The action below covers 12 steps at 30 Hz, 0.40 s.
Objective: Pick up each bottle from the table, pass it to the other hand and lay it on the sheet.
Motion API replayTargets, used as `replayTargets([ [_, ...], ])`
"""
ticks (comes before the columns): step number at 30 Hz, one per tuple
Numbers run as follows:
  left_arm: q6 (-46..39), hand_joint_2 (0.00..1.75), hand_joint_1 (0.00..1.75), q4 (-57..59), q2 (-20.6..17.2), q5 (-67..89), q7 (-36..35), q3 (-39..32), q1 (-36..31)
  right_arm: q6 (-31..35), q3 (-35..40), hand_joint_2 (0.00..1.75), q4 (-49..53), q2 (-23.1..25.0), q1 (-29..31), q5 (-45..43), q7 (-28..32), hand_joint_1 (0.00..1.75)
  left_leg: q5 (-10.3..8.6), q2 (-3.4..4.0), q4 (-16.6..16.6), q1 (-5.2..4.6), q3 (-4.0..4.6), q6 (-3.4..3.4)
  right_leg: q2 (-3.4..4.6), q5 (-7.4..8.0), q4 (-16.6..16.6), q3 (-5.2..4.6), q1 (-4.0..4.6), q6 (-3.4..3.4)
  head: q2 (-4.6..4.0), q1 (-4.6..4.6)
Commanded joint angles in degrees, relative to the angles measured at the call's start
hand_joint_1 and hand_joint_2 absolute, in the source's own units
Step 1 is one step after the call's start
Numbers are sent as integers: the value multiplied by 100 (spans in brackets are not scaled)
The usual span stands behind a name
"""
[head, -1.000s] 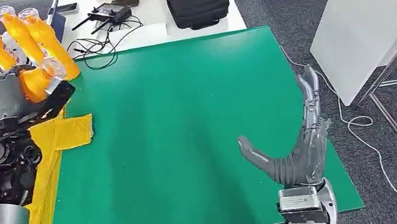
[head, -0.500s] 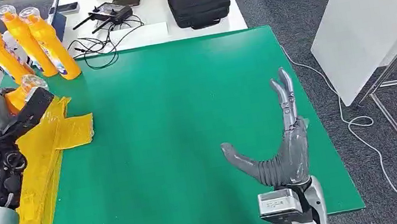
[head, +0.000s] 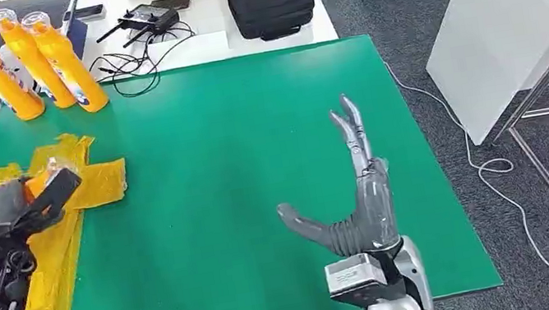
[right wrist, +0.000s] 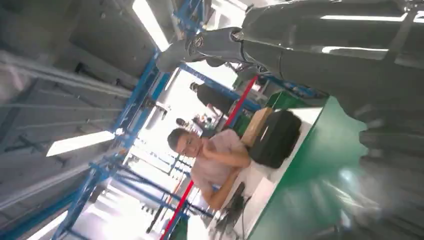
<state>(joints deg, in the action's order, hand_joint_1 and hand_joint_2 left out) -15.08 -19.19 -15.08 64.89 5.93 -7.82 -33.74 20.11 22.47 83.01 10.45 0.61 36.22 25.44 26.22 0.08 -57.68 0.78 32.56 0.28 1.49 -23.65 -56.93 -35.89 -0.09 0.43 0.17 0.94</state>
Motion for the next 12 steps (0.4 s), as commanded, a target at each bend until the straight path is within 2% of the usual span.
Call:
replayTargets([
  [1, -559, 175, 0, 1, -80, -234, 282, -671, 1088, -235, 130, 175, -1061, 18, 812, -499, 8, 0, 11, 25, 18, 1, -46, 3, 14, -5, 17, 34, 4, 4, 0, -7],
  [5, -885, 175, 0, -1334, 610, -271, 525, -1078, 1532, -306, -200, 175, -626, -132, 392, -759, 19, 0, 6, -18, 20, -4, -37, 7, -23, -11, 21, 41, -1, 7, 0, -4],
  [9, -669, 175, 0, -1753, 735, -180, 314, -1046, 1586, -310, -245, 175, -430, -156, 231, -756, 24, 0, 8, -57, 13, -7, -35, 9, -63, -22, 22, 47, 3, 11, 0, -2],
  [12, -824, 175, 0, -2095, 1144, -597, 813, -1243, 1499, -202, -433, 175, -314, -242, 75, -872, 21, 0, 7, -43, 7, -8, -18, 7, -42, -13, 16, 29, 1, 7, 0, -7],
])
